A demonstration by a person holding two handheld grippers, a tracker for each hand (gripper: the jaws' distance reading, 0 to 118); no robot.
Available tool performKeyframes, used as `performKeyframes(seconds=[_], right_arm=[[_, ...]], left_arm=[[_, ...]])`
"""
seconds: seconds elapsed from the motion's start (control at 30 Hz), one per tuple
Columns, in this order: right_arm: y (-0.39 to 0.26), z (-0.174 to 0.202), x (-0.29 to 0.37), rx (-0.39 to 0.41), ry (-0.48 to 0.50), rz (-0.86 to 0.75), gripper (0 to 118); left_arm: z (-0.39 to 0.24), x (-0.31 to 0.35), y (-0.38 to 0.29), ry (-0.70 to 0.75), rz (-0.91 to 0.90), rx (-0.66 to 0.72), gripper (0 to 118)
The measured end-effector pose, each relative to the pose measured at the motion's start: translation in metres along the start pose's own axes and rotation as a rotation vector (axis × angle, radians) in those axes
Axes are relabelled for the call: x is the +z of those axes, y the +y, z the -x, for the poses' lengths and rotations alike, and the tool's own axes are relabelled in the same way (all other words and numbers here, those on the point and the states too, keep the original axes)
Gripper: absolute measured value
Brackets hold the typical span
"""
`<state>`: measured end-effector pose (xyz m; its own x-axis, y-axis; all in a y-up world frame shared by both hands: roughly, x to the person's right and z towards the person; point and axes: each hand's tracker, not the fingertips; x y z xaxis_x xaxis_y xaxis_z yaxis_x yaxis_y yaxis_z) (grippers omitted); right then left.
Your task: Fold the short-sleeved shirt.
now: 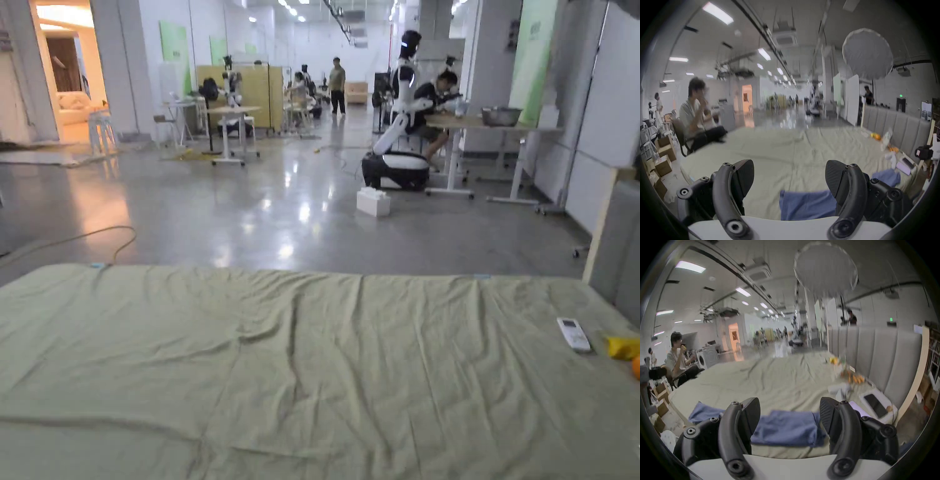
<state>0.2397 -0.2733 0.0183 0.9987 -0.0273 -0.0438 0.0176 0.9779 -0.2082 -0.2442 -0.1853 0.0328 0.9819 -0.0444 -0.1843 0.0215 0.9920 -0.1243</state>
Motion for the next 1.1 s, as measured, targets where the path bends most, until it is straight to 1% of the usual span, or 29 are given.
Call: performKeyframes(seconds=[0.07,0.1,0.13,0.17,0.2,0.27,0.3,0.33,0.37,0.43,0.47,0.5,0.53,0.57,0.6,0.63,0.67,0.7,0.73,0.8,0.83,0.9,1.0,1.1], right_arm=[[0.022,0.020,0.009,0.058,0.018,-0.099,79],[0.030,0.025,0.009,0.090,0.043,-0.099,79],[0.032,0.030,0.008,0.063,0.052,-0.062,79],[0.041,0.035,0.007,0.124,0.067,-0.091,79],[0.043,0.038,0.006,0.106,0.069,-0.074,79],[0.049,0.045,0.009,0.112,0.094,-0.113,79],[0.053,0.046,0.009,0.107,0.111,-0.147,78],[0.052,0.047,0.009,0.060,0.129,-0.116,74],[0.055,0.049,0.010,0.062,0.130,-0.132,70],[0.059,0.049,0.012,0.006,0.138,-0.110,57],[0.061,0.049,0.013,0.006,0.143,-0.116,53],[0.061,0.049,0.014,0.003,0.142,-0.124,53],[0.061,0.050,0.014,0.005,0.145,-0.126,33],[0.061,0.050,0.015,0.006,0.152,-0.131,17],[0.060,0.050,0.018,-0.003,0.156,-0.149,9],[0.064,0.051,0.019,0.023,0.172,-0.199,8],[0.061,0.051,0.016,-0.030,0.186,-0.129,5],[0.058,0.051,0.014,-0.075,0.168,-0.070,2],[0.061,0.053,0.015,-0.016,0.163,-0.137,2],[0.059,0.055,0.013,-0.005,0.162,-0.104,2],[0.059,0.056,0.013,0.009,0.154,-0.112,2],[0.059,0.055,0.013,-0.001,0.165,-0.108,2],[0.058,0.053,0.012,-0.021,0.174,-0.105,2],[0.058,0.053,0.010,0.001,0.161,-0.088,2]], left_arm=[[-0.015,0.015,0.012,-0.011,-0.072,-0.007,90],[-0.025,0.017,0.018,0.019,-0.053,0.004,90],[-0.035,0.020,0.021,0.024,-0.049,-0.062,90],[-0.043,0.024,0.022,0.008,-0.069,-0.113,90],[-0.050,0.024,0.024,0.001,-0.085,-0.129,90],[-0.055,0.027,0.026,-0.035,-0.096,-0.093,85],[-0.057,0.029,0.027,-0.070,-0.092,-0.071,80],[-0.058,0.030,0.028,-0.088,-0.090,-0.053,70],[-0.060,0.033,0.027,-0.101,-0.095,-0.054,61],[-0.066,0.038,0.026,-0.131,-0.092,-0.082,42],[-0.070,0.041,0.024,-0.134,-0.098,-0.105,38],[-0.073,0.043,0.024,-0.132,-0.099,-0.123,38],[-0.073,0.044,0.024,-0.139,-0.091,-0.120,10],[-0.075,0.045,0.023,-0.135,-0.091,-0.112,4],[-0.075,0.048,0.024,-0.121,-0.092,-0.080,3],[-0.072,0.048,0.025,-0.158,-0.073,-0.059,0],[-0.073,0.048,0.024,-0.168,-0.073,-0.062,0],[-0.075,0.047,0.023,-0.160,-0.070,-0.072,0],[-0.076,0.047,0.022,-0.161,-0.059,-0.093,0],[-0.077,0.046,0.022,-0.156,-0.064,-0.101,0],[-0.075,0.044,0.024,-0.167,-0.058,-0.090,0],[-0.073,0.044,0.026,-0.173,-0.063,-0.074,0],[-0.075,0.040,0.025,-0.163,-0.056,-0.087,0],[-0.073,0.033,0.021,-0.162,-0.032,-0.081,0]])
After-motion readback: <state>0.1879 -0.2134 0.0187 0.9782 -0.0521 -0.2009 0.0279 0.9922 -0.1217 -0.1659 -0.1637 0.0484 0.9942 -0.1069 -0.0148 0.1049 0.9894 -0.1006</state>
